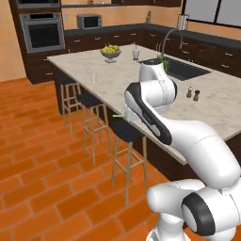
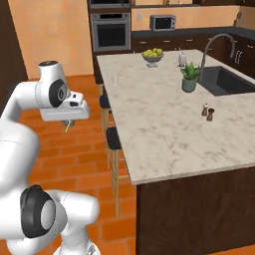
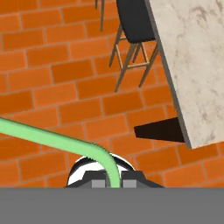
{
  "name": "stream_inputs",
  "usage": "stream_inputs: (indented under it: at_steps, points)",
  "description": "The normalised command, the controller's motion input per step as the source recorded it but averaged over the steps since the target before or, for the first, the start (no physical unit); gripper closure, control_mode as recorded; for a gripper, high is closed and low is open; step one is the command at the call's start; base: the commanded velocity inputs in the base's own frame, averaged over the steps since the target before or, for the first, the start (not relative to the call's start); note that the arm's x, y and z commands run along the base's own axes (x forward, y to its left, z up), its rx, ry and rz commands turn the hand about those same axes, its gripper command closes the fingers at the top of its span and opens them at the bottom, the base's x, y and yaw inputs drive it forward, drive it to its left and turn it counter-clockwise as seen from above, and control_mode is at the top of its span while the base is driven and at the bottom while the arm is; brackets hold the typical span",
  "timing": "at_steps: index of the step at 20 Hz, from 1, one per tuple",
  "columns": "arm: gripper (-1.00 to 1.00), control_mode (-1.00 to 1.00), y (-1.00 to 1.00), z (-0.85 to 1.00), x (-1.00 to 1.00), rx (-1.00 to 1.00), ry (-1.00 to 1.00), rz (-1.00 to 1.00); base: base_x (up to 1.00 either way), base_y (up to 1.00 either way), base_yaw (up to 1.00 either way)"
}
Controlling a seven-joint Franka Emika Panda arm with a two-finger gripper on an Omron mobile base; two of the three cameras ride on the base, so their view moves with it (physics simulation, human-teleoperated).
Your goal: Take a straw from the drawer in front and place it inside the glass cup on the dining counter.
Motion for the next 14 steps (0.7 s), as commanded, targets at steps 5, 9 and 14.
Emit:
stream_inputs:
  at_steps: [5, 9, 14]
  points:
    - [1.00, 1.00, 0.00, 0.00, 0.00, 0.00, 0.00, 0.00, 0.44, 1.00, -0.41]
    - [1.00, 1.00, 0.00, 0.00, 0.00, 0.00, 0.00, 0.00, 0.44, 1.00, -0.40]
    - [1.00, 1.00, 0.00, 0.00, 0.00, 0.00, 0.00, 0.00, 0.35, 1.00, -0.42]
